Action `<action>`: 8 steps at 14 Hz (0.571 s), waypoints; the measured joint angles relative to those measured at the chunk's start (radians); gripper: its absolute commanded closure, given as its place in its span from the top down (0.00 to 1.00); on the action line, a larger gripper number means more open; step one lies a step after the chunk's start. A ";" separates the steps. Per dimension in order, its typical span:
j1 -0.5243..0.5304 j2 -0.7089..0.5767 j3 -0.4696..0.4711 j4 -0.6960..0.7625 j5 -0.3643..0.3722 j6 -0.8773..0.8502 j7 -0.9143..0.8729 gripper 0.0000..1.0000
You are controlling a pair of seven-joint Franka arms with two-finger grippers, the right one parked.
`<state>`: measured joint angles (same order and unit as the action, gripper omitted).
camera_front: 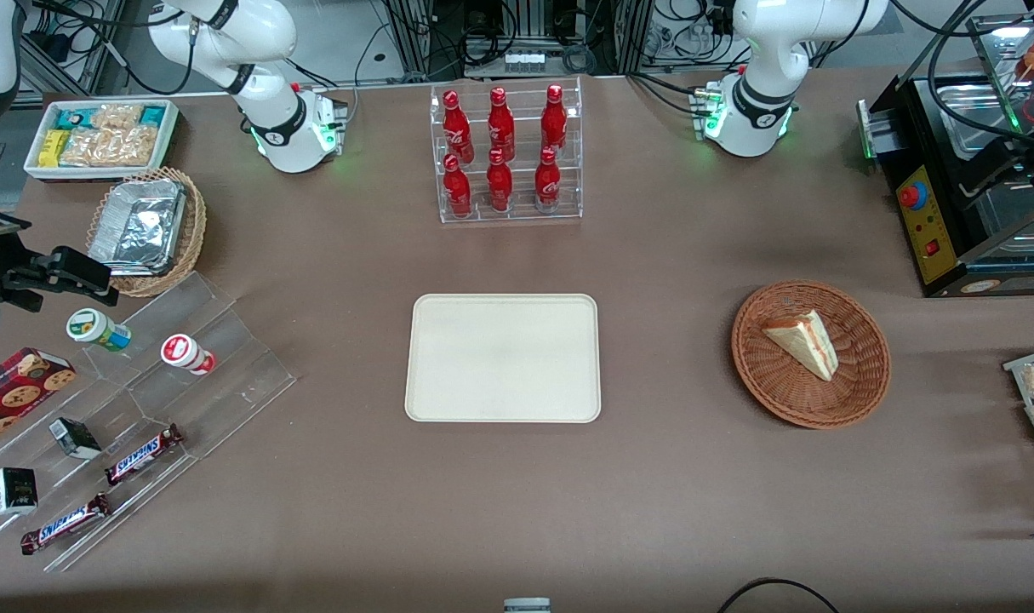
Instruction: Place sandwich from basket to tray
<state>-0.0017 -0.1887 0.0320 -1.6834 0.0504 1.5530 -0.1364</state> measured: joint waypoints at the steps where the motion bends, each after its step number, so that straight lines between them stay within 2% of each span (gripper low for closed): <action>1: -0.007 0.002 -0.001 0.002 0.000 -0.001 0.000 1.00; 5: -0.012 0.026 0.001 0.002 0.000 -0.003 0.003 1.00; 8: -0.009 0.096 0.006 0.000 -0.001 0.010 -0.051 1.00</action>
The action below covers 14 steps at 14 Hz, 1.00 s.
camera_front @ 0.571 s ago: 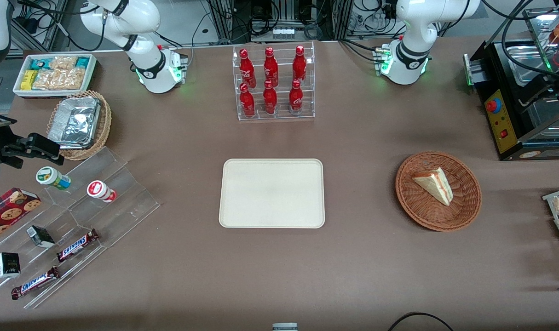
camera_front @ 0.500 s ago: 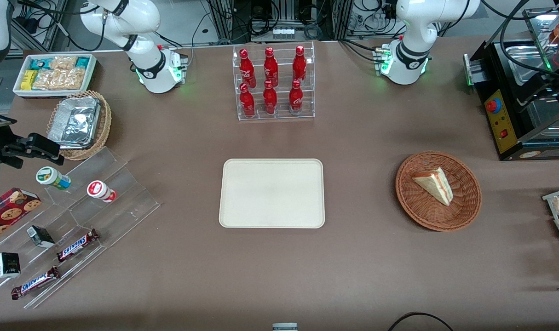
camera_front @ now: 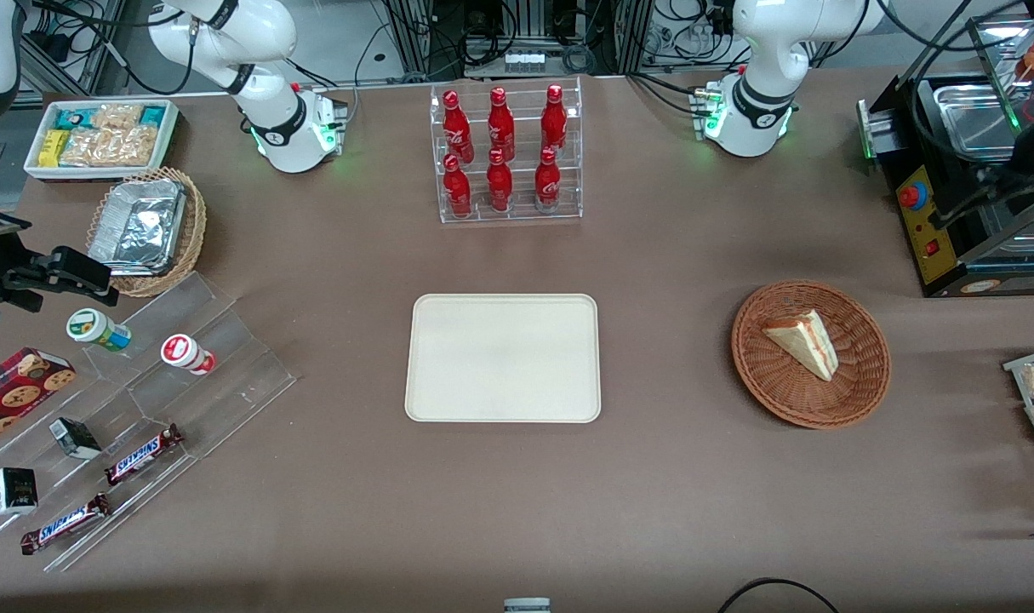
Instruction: Place sandwich from basket to tray
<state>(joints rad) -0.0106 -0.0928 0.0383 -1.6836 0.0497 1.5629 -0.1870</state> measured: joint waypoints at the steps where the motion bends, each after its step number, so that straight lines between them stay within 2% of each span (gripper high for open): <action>1: 0.000 0.028 0.001 -0.002 -0.001 0.004 -0.045 1.00; 4: 0.000 0.102 0.001 -0.020 -0.001 0.033 -0.229 1.00; 8: -0.001 0.130 0.000 -0.188 -0.003 0.272 -0.486 1.00; 14: -0.019 0.133 -0.002 -0.448 -0.045 0.622 -0.627 1.00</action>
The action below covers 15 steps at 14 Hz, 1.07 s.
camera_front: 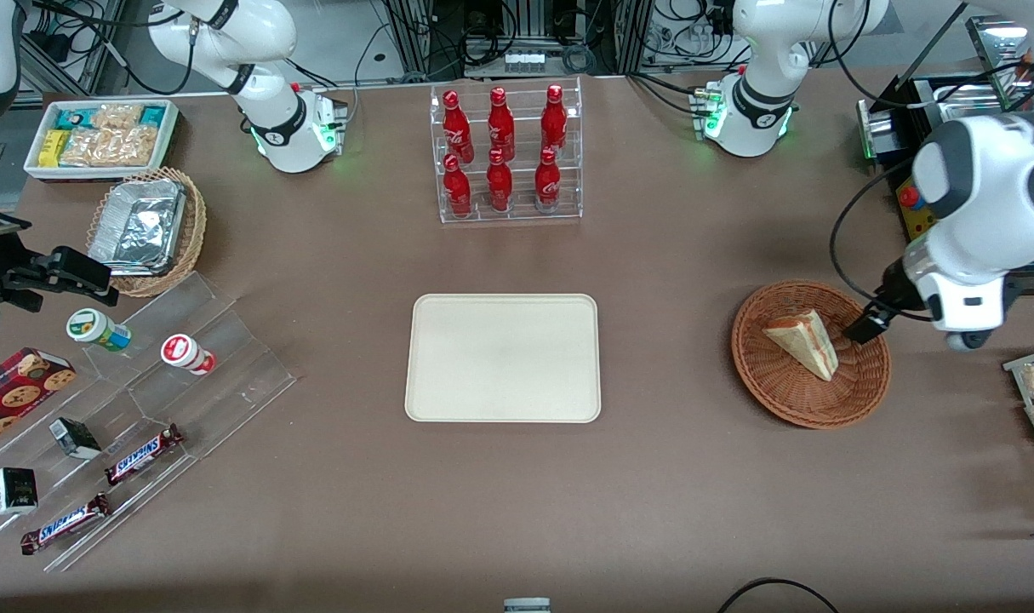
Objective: Place sandwich from basket to tray
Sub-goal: 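Lower the open left gripper over the sandwich in the wicker basket, then close the left gripper on the wrapped sandwich's edge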
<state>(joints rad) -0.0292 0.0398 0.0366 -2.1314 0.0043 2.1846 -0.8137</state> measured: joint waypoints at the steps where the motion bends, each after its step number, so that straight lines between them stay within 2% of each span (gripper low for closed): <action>1: -0.005 0.005 0.000 -0.033 0.000 0.046 -0.020 1.00; 6: -0.010 0.060 0.000 -0.116 0.000 0.193 -0.048 1.00; 15: -0.007 0.093 0.005 -0.220 -0.001 0.353 -0.055 1.00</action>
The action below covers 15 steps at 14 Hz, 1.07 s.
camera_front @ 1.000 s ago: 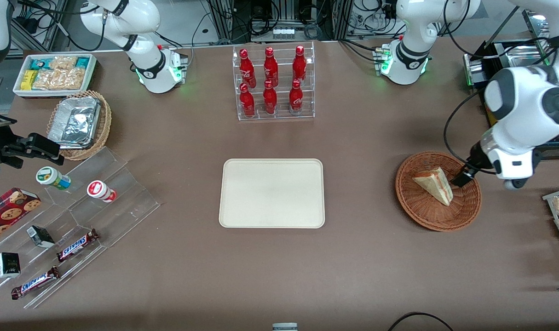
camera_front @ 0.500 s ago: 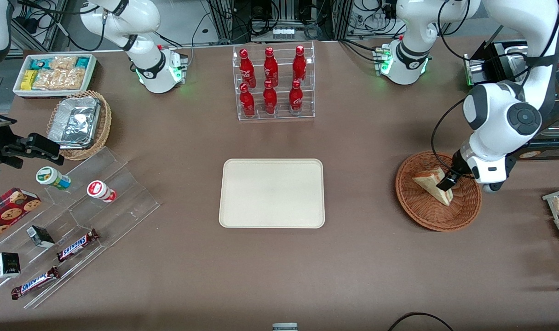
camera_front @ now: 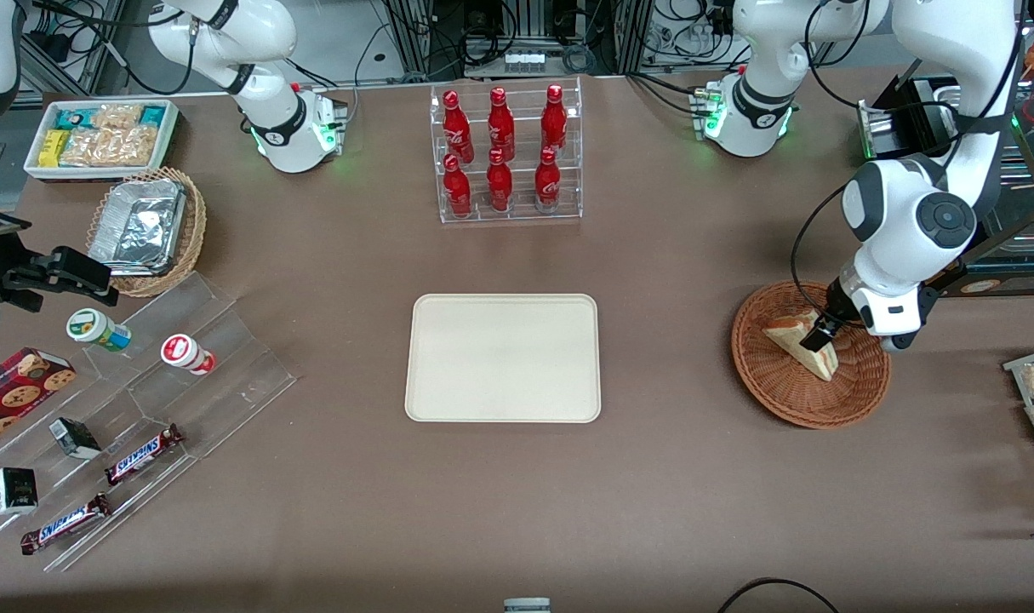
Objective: Place sandwich from basket to tray
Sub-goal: 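Close the left gripper on the wrapped sandwich's edge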
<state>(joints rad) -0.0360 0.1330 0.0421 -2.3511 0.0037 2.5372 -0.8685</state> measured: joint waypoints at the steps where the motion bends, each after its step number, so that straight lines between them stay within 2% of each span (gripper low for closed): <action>1: 0.000 0.007 0.000 -0.006 0.000 0.018 -0.002 1.00; 2: 0.000 0.015 0.000 -0.013 0.000 0.035 -0.003 0.96; 4: 0.000 0.027 0.000 -0.018 -0.001 0.046 -0.012 0.73; 7: -0.001 0.031 0.000 -0.018 -0.001 0.052 -0.036 0.33; 9: -0.003 0.031 -0.001 -0.018 -0.001 0.052 -0.043 0.16; 15: -0.007 0.010 -0.001 -0.006 -0.001 -0.001 -0.044 0.12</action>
<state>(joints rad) -0.0429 0.1427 0.0411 -2.3576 0.0023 2.5361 -0.9121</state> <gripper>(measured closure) 0.850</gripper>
